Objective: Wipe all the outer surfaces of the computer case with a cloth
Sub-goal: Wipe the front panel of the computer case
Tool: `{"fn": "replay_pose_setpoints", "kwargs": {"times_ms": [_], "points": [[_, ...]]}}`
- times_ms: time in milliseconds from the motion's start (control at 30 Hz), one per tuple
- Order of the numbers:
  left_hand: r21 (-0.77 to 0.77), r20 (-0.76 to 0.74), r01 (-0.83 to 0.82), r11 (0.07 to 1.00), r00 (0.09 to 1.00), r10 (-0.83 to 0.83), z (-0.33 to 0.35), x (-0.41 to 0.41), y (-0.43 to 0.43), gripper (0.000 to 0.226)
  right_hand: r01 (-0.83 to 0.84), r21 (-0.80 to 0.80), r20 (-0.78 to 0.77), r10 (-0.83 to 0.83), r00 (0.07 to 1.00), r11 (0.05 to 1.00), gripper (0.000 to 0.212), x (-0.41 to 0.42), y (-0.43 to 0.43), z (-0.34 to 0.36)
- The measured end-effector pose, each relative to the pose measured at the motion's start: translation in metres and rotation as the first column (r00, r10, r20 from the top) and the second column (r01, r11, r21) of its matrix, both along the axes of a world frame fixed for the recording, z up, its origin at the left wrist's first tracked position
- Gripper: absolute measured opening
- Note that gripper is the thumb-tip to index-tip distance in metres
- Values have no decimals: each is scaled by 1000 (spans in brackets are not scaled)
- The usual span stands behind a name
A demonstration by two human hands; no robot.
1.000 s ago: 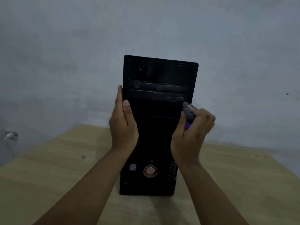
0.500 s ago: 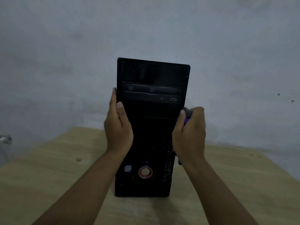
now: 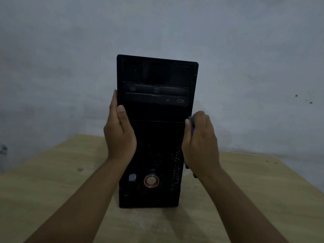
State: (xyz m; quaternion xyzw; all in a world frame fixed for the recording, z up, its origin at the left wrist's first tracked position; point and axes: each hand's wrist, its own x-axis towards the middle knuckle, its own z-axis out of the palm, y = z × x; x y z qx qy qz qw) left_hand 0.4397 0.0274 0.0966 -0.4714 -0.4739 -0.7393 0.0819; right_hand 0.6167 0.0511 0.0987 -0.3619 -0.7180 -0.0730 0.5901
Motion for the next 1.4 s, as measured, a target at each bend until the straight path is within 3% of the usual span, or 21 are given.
{"fn": "replay_pose_setpoints", "kwargs": {"times_ms": [100, 167, 233, 300, 333, 500, 767, 833, 933, 1000, 1033, 1067, 1167, 1267, 1400], "points": [[0, 5, -11, 1000, 1000, 11, 0, 0, 2, 47, -57, -70, 54, 61, 997, 996, 17, 8, -1, 4], [4, 7, -9, 1000, 1000, 9, -1, 0, 2, 47, -108, -211, 43, 119, 992, 972, 20, 14, -1, 15], [6, 12, -6, 1000, 1000, 6, -1, 0, 2, 47, -243, -390, -115, 215, 970, 888, 23, 24, 2, 30], [6, 14, -7, 1000, 1000, 7, -1, 0, 2, 47, -411, -442, -331, 281, 901, 797, 24, 30, 1, 38], [7, 16, -5, 1000, 1000, 5, -1, 0, 2, 47, -426, -408, -350, 292, 890, 808, 23, 30, 0, 37], [0, 24, 0, 1000, 1000, 0, -2, 0, 1, 47, -177, -88, -50, 173, 984, 980, 9, 16, -2, 0], [3, 15, -12, 1000, 1000, 12, -3, 0, 2, 48, -11, 9, 191, 9, 982, 1000, 6, 28, 1, 9], [7, 18, -13, 1000, 1000, 12, -3, 0, 2, 48, -35, 30, 214, 27, 976, 999, 5, 30, 0, 2], [7, 14, -21, 1000, 1000, 21, -2, 1, 2, 47, -95, -118, 72, 104, 992, 988, 8, 33, -2, 7], [-2, 13, -23, 1000, 1000, 23, -2, 0, 2, 47, -271, -369, -201, 208, 957, 889, 17, 30, -1, 15], [-5, 15, -24, 1000, 1000, 24, -2, 0, 1, 47, -322, -406, -284, 217, 934, 855, 17, 27, 0, 13], [-7, 17, -26, 1000, 1000, 26, -2, 0, 1, 47, -296, -378, -279, 197, 940, 877, 15, 23, -3, 10], [-4, 17, -20, 1000, 1000, 20, -3, 0, 1, 47, -58, -75, -65, 53, 996, 996, 8, 13, -9, -5], [7, 14, -13, 1000, 1000, 13, -3, -1, 2, 47, -44, -13, -196, 40, 980, 999, 4, 8, -4, -3], [10, 21, -4, 1000, 1000, 4, -3, 0, 4, 47, 99, 192, -35, -94, 995, 976, 9, 0, 2, -6]]}}
